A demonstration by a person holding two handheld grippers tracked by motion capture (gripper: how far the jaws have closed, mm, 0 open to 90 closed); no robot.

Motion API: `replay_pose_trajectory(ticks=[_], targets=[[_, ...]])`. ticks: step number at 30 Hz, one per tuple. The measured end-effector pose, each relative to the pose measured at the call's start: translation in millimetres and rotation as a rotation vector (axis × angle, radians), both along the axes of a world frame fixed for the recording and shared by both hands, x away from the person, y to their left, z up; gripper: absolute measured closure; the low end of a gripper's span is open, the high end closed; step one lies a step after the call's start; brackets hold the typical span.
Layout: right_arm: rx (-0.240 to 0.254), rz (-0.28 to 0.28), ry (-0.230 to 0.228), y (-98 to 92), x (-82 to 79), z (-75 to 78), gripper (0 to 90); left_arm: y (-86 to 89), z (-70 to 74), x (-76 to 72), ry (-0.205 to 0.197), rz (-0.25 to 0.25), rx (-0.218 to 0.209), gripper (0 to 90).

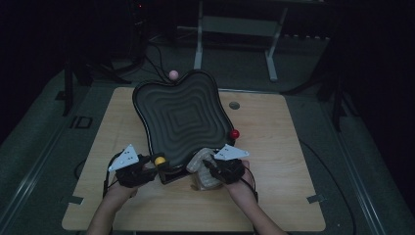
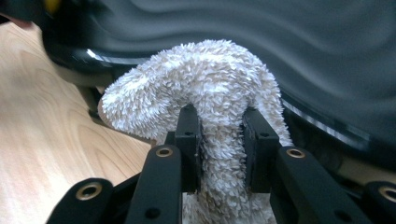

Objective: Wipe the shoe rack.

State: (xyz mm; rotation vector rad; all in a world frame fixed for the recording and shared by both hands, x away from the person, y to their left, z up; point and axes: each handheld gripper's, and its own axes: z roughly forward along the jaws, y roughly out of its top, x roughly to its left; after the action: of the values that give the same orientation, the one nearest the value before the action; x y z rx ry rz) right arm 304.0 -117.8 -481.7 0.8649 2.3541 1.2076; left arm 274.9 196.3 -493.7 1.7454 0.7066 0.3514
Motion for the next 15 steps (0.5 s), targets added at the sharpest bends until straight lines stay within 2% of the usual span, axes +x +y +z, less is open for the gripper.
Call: replay_pose_trajectory(ticks=[2, 8, 10, 11, 15], targets=[[-0.005, -0.008, 0.035, -2.3, 3.3, -9.1, 71.7, -0.4, -0.1, -0.2, 0.0, 0.002, -0.002, 59.7], [0.006, -0.012, 0.013, -8.2, 0.3, 2.5, 71.7, -0.2, -0.1, 0.0, 0.001, -0.002, -0.002, 59.7], [0.003, -0.014, 0.015, -9.3, 2.3, 0.4, 71.7, -0.5, 0.1, 0.2, 0.002, -0.003, 0.001, 59.7], [-0.01, -0.018, 0.021, -8.4, 4.2, -5.3, 71.7, -0.9, 0.0, 0.0, 0.002, -0.004, -0.001, 59.7], [-0.013, -0.021, 0.03, -9.5, 2.7, -5.2, 71.7, -0.4, -0.1, 0.0, 0.003, -0.006, -0.002, 59.7]])
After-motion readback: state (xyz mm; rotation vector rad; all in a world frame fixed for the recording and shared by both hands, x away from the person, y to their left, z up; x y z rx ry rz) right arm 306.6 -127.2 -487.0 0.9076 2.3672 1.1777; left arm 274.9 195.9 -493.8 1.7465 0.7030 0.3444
